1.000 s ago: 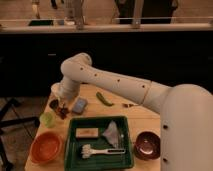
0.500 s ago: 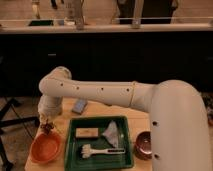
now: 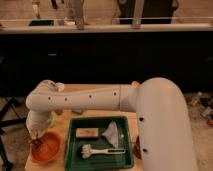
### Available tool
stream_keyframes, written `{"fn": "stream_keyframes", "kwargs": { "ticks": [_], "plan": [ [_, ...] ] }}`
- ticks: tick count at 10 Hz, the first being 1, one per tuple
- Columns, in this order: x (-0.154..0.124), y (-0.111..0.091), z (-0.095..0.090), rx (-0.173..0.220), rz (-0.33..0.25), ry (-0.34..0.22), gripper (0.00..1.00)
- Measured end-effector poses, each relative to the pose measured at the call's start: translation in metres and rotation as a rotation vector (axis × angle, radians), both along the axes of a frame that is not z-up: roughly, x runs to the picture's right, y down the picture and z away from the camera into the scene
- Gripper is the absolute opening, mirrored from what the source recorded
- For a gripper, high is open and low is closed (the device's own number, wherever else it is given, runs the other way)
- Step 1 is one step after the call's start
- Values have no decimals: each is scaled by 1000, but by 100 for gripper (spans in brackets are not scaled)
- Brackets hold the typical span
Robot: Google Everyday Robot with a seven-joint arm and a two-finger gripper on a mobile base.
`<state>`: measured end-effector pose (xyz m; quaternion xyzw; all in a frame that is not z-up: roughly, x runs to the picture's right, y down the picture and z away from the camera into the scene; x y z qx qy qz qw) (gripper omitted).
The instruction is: Place grapes in red bowl
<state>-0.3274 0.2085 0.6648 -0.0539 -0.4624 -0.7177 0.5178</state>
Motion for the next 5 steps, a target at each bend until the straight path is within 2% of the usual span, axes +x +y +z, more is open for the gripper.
{"fn": "stream_keyframes", "kwargs": {
  "ticks": [2,5],
  "plan": [
    [-2,10,3,-12,-6,-7,0],
    [13,17,5,-24,20,4,1]
  ]
}}
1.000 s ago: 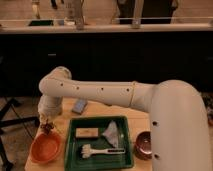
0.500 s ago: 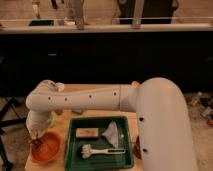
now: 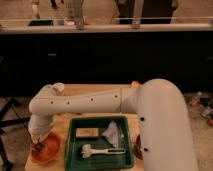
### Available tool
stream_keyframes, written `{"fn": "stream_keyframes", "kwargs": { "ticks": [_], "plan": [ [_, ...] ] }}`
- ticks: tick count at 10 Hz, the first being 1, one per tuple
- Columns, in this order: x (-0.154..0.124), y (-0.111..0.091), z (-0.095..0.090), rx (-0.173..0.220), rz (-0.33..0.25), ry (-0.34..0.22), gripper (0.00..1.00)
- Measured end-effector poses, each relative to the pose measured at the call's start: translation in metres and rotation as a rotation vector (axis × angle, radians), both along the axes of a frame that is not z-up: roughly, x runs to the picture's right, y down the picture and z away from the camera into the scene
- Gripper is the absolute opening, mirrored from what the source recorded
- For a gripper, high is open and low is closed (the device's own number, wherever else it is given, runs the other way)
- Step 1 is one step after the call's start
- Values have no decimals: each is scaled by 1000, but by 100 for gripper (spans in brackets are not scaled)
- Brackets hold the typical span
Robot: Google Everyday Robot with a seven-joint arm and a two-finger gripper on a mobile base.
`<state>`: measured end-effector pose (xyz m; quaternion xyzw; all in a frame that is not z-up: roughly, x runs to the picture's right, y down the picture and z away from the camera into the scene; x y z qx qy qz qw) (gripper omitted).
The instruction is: Place grapes in red bowl
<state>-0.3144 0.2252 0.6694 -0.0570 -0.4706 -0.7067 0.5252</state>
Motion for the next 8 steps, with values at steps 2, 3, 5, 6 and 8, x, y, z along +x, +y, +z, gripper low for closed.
{"fn": "stream_keyframes", "kwargs": {
  "ticks": [2,3,5,6,8],
  "plan": [
    [5,0,2,-8,11,6,4],
    [4,1,1,-9,9,4,4],
    [5,0,2,-9,12,6,4],
    [4,1,1,-9,10,5,4],
    [4,1,1,-9,10,5,4]
  ]
}}
